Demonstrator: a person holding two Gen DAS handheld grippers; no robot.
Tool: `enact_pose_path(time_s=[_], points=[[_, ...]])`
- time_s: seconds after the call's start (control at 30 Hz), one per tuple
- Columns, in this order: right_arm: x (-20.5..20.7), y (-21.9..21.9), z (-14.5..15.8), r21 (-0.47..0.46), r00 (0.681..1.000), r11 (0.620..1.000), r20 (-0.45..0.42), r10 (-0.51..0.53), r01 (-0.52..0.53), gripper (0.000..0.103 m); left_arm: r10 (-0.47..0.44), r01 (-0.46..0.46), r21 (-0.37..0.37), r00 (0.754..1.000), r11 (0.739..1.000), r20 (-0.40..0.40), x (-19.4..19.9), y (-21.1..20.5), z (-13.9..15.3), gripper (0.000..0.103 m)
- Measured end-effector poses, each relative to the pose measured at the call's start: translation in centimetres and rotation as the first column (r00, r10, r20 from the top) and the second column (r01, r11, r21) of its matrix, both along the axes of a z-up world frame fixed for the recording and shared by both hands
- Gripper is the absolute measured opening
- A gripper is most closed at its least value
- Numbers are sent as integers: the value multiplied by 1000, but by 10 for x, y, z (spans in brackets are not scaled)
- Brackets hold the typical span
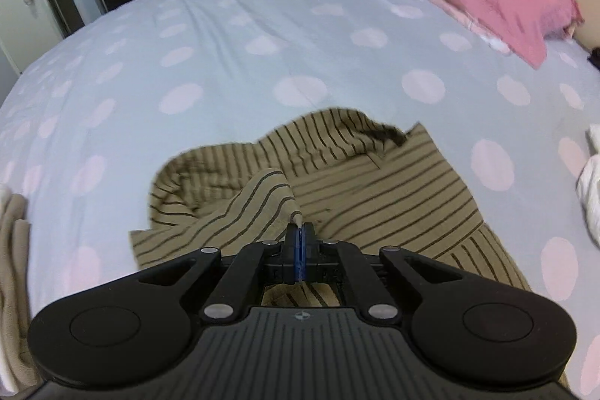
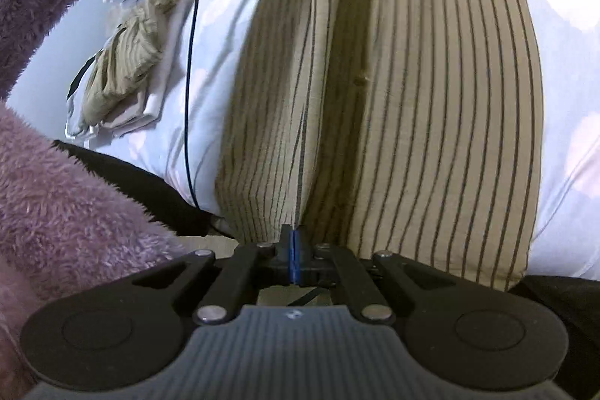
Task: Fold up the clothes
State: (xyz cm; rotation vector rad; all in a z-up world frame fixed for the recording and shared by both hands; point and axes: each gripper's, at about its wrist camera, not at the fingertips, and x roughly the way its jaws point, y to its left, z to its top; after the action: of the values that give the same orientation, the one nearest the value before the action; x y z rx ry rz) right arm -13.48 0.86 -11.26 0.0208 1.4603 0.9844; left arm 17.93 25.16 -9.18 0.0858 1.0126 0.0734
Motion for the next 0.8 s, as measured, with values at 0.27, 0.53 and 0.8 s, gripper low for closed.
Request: enact_pose_path(time_s=[0.27,0.53,0.8], points=[[6,-1,-18,-44,999,999,-50,10,-12,1,-12,10,-38,998,999,-59,12,-11,-37,0],[6,-1,-25,-62,997,998,-74,-2,-2,1,-4,5,-113,1000,994,6,-12,3,-12,19],[0,0,-38,-102,996,995,-85,-1,-7,1,-27,36,-164,998,986,58,-110,28,34,26]])
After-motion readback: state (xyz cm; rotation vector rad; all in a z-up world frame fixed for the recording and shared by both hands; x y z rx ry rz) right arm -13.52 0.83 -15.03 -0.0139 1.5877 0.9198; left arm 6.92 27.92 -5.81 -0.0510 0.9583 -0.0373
